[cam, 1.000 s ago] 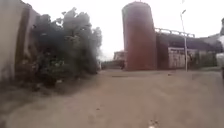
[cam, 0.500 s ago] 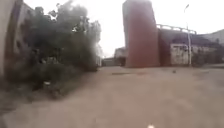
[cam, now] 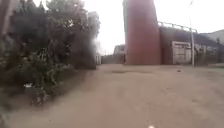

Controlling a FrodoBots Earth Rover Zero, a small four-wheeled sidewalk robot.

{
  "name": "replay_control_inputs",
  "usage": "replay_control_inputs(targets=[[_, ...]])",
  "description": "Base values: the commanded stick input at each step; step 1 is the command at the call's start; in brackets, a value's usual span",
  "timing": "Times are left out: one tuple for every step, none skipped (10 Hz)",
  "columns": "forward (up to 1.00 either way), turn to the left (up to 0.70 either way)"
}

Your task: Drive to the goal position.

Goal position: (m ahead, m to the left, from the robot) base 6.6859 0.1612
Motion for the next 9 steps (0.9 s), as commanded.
replay_control_inputs(targets=[[0.85, 0.01], [0.85, 0.01], [0.85, 0.01], [0.85, 0.01], [0.85, 0.01], [0.85, 0.01], [0.85, 0.01], [0.85, 0.01], [0.85, 0.01]])
